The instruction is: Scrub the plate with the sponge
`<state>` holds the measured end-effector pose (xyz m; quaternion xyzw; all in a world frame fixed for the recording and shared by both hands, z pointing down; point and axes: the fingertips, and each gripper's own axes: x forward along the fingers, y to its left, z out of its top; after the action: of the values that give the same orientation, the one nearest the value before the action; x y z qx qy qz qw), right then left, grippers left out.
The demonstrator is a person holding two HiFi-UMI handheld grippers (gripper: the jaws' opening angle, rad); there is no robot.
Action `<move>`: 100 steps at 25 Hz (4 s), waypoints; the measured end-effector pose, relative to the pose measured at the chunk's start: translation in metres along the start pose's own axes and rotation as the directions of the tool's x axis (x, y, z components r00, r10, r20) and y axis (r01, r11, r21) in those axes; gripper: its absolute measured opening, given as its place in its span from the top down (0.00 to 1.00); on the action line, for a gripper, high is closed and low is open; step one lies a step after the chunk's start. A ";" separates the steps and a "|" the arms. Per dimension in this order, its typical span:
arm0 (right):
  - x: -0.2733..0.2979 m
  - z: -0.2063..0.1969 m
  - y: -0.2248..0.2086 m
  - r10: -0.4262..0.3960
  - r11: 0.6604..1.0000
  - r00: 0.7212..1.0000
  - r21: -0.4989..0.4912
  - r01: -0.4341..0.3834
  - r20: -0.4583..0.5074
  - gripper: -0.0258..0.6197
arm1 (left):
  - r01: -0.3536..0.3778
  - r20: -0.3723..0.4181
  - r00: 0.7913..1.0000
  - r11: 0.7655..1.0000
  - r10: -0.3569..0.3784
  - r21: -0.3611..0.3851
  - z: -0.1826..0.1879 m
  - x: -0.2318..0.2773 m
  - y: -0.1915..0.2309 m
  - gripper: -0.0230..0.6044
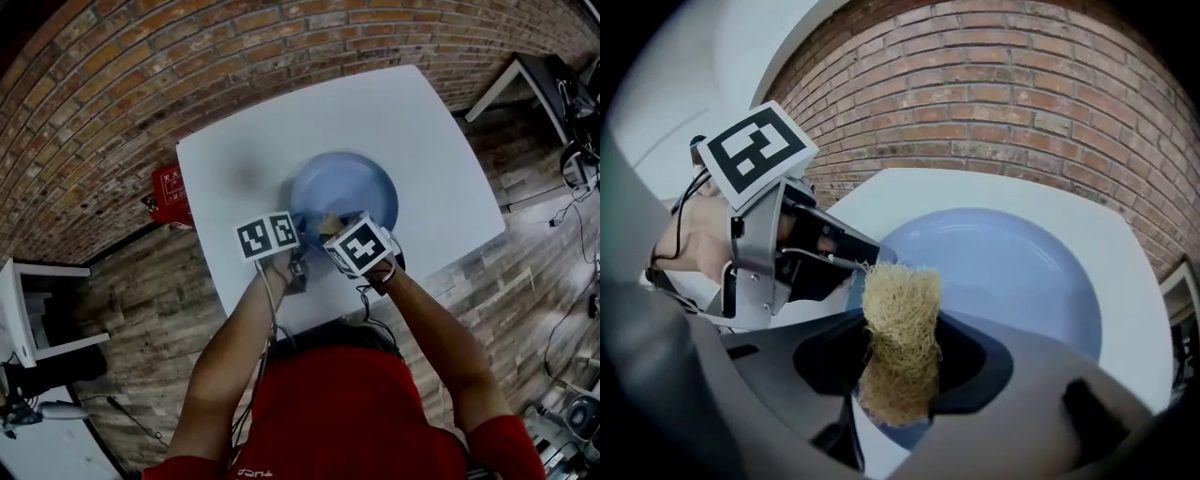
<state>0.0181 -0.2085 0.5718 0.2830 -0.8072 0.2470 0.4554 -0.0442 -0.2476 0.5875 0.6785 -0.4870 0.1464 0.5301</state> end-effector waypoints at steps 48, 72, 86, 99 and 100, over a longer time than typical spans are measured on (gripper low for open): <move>-0.134 0.078 -0.035 -0.056 0.998 0.777 0.041 0.039 0.627 0.68 | -0.115 0.378 0.925 0.931 -0.027 0.348 0.059 -0.101 -0.033 0.86; -0.271 0.117 0.042 0.002 0.976 0.390 -0.087 0.199 0.921 0.68 | -0.132 0.555 0.605 0.615 -0.571 0.777 0.078 -0.244 -0.199 0.94; -0.275 0.111 0.040 0.014 0.971 0.398 -0.108 0.215 0.917 0.68 | -0.093 0.548 0.599 0.630 -0.583 0.771 0.068 -0.233 -0.213 0.94; -0.276 0.113 0.033 0.033 0.972 0.394 -0.121 0.201 0.918 0.68 | -0.093 0.558 0.601 0.643 -0.572 0.760 0.071 -0.227 -0.215 0.94; -0.276 0.113 0.032 0.033 0.972 0.395 -0.121 0.201 0.918 0.68 | -0.093 0.561 0.598 0.645 -0.573 0.758 0.071 -0.227 -0.216 0.94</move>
<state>0.0465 -0.1955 0.2734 0.3621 -0.9300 -0.0594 -0.0219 0.0003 -0.2016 0.2726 0.8879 -0.4557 -0.0568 -0.0258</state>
